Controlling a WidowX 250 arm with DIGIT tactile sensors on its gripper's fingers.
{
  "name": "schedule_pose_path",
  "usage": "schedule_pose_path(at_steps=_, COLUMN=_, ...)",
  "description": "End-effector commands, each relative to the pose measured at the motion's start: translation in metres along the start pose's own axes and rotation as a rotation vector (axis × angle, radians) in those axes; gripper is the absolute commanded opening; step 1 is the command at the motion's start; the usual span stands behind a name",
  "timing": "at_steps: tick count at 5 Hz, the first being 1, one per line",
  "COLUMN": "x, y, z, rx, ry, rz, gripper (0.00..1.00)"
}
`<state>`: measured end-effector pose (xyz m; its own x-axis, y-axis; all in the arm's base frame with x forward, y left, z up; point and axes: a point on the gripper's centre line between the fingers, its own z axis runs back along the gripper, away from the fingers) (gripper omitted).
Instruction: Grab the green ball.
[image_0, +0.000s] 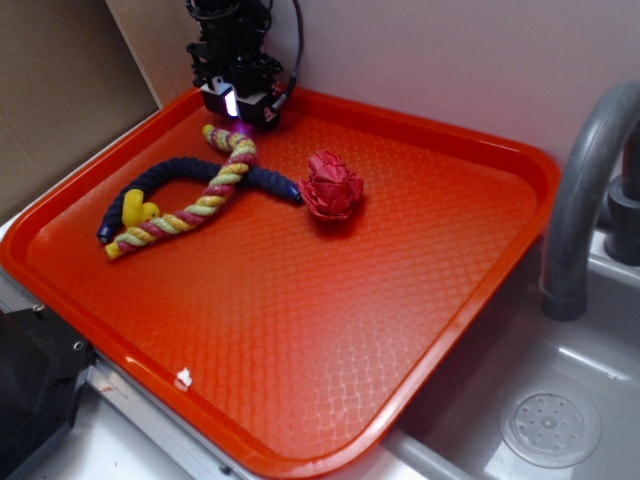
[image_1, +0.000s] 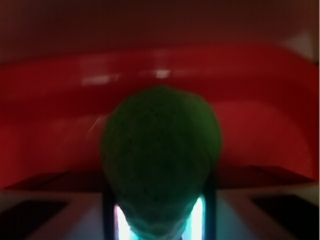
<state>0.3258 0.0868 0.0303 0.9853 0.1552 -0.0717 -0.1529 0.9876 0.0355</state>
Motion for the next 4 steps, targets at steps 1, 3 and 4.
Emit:
schedule_pose_path(at_steps=1, x=-0.09, y=-0.037, z=0.123, rx=-0.108, ry=-0.025, rz=-0.085, gripper=0.0)
schedule_pose_path(at_steps=3, x=-0.147, y=-0.026, z=0.215, rx=-0.216, ry=-0.144, rz=-0.173, gripper=0.0)
schedule_pose_path(at_steps=4, x=-0.151, y=-0.025, z=0.245, rx=-0.115, ry=-0.15, rz=-0.136, gripper=0.0)
